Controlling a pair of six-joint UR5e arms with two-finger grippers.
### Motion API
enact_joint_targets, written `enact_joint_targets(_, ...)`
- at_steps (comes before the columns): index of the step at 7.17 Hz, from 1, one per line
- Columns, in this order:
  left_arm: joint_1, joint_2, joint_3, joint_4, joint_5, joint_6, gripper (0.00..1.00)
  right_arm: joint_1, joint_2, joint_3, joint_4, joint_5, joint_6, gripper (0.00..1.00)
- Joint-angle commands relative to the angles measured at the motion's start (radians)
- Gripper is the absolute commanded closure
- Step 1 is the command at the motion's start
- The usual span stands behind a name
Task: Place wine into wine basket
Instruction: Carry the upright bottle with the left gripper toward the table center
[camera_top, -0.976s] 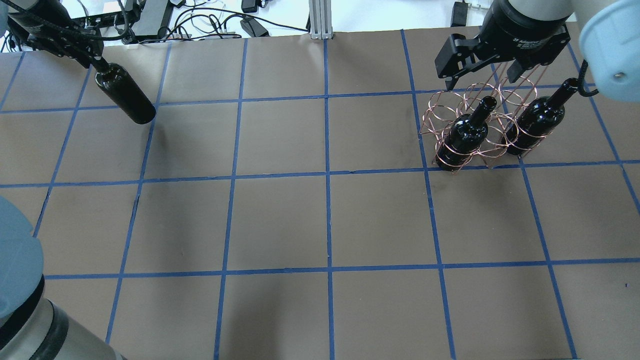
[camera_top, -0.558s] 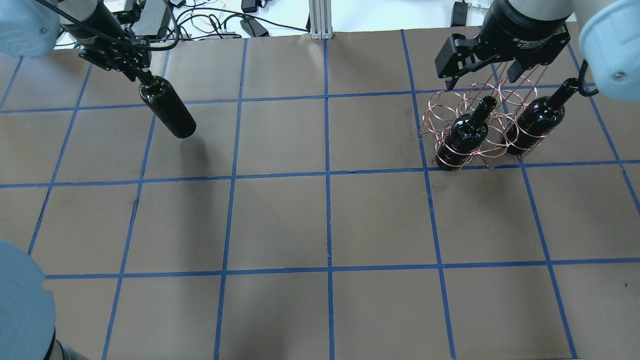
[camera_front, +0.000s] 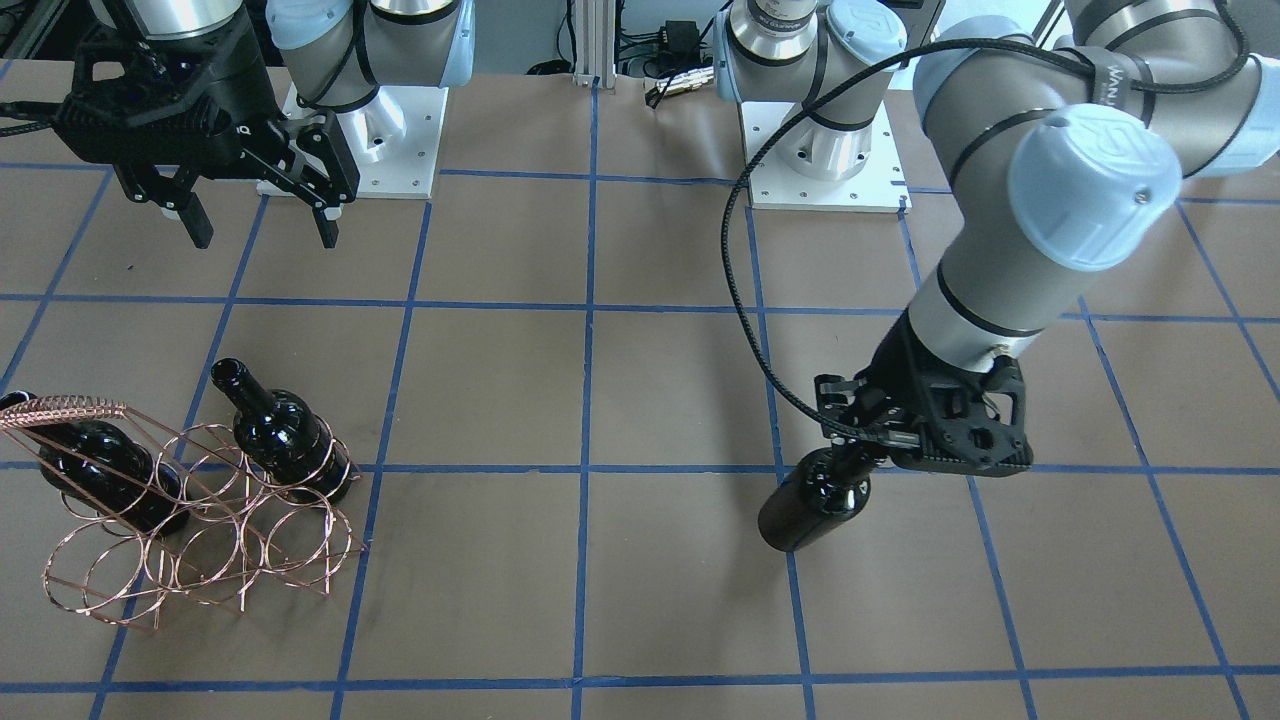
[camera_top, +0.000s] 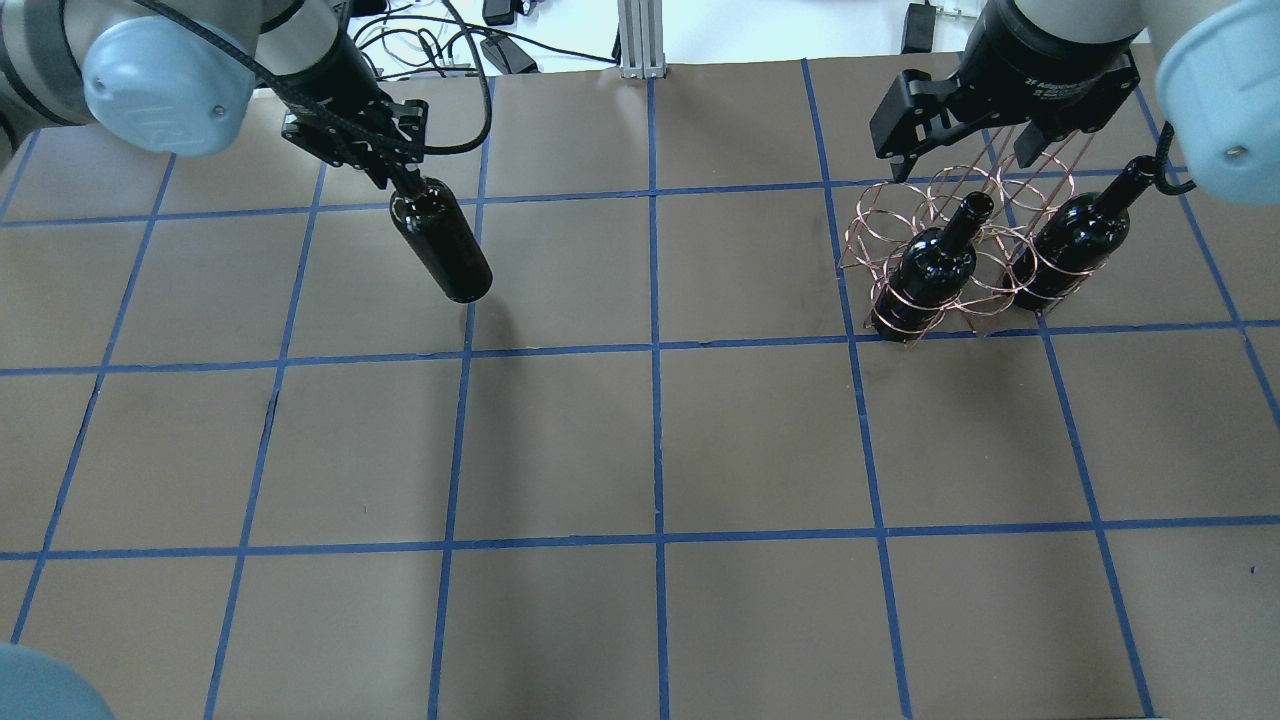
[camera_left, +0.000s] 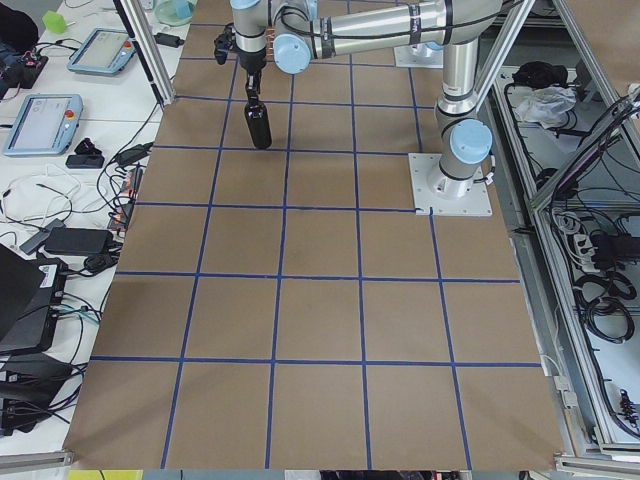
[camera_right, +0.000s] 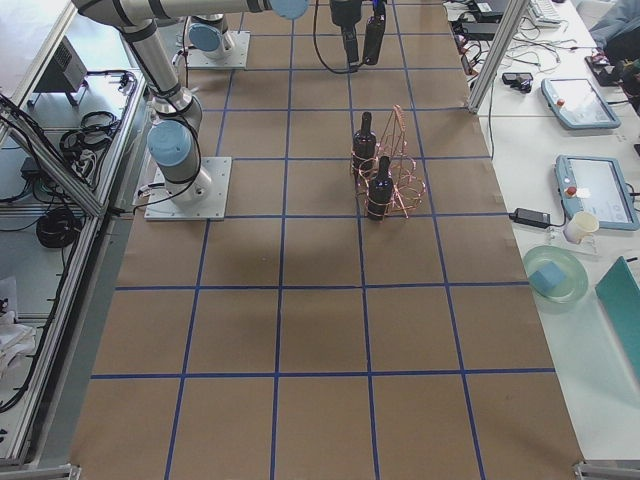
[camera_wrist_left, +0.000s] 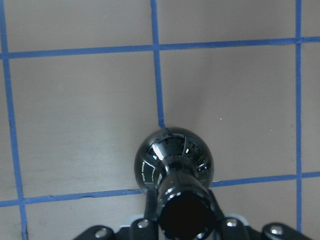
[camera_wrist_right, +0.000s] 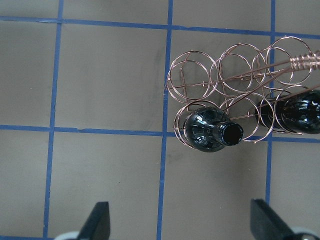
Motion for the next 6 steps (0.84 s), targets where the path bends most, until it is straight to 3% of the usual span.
enact_joint_targets(1, -0.129, 0.017, -0.04, 0.0, 0.003, -0.084, 1.0, -0.002, 0.0, 0.0, 0.0, -0.002, -0.003, 0.0)
enact_joint_targets(3, -0.241, 0.037, -0.077, 0.0, -0.003, -0.144, 1.0, -0.011, 0.0, 0.0, 0.0, -0.002, -0.006, 0.0)
enact_joint_targets(6, -0.304, 0.043, -0.103, 0.0, -0.005, -0.192, 1.0, -0.037, 0.0, 0.0, 0.006, 0.001, -0.009, 0.0)
